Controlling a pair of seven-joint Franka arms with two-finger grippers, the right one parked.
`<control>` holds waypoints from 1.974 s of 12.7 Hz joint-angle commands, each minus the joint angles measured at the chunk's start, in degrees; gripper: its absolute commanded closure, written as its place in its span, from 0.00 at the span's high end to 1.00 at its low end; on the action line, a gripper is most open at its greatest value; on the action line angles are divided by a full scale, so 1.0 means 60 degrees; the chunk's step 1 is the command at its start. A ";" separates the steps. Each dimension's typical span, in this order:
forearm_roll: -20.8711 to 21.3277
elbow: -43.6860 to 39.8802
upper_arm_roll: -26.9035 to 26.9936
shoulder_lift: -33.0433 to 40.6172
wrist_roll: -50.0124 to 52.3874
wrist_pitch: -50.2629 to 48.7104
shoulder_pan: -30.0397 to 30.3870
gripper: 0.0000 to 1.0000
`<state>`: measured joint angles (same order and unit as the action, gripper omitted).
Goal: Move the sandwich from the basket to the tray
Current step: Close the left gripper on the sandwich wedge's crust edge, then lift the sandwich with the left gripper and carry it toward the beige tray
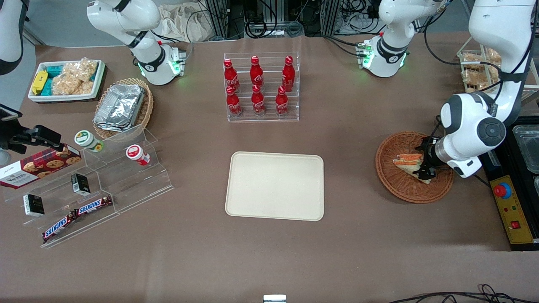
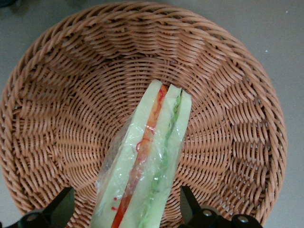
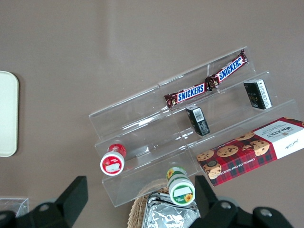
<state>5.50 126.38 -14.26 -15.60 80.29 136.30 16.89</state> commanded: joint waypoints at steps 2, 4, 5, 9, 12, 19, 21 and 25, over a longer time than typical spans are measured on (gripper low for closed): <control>0.0968 -0.0043 -0.0039 -0.0242 0.0855 0.0311 -0.0032 0.23; 0.1470 -0.0058 -0.0054 -0.0345 0.1177 0.0311 -0.0061 0.00; 0.1471 -0.0072 -0.0054 -0.0316 0.1164 0.0268 -0.0061 0.00; 0.1427 -0.1400 -0.0302 -0.0301 0.1033 -0.1614 -0.0163 0.00; 0.1311 -0.2953 -0.0508 -0.0316 0.0421 -0.3302 -0.0296 0.00; 0.0914 -0.6148 -0.1736 -0.0374 -0.4762 -0.5985 -0.0325 0.00; 0.0871 -0.6618 -0.2409 -0.0607 -0.6124 -0.6075 -0.0325 0.00; 0.0342 -0.7364 -0.3394 -0.1981 -0.6629 -0.5578 -0.1009 0.00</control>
<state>7.49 87.76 -33.28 -20.83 41.63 102.56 13.97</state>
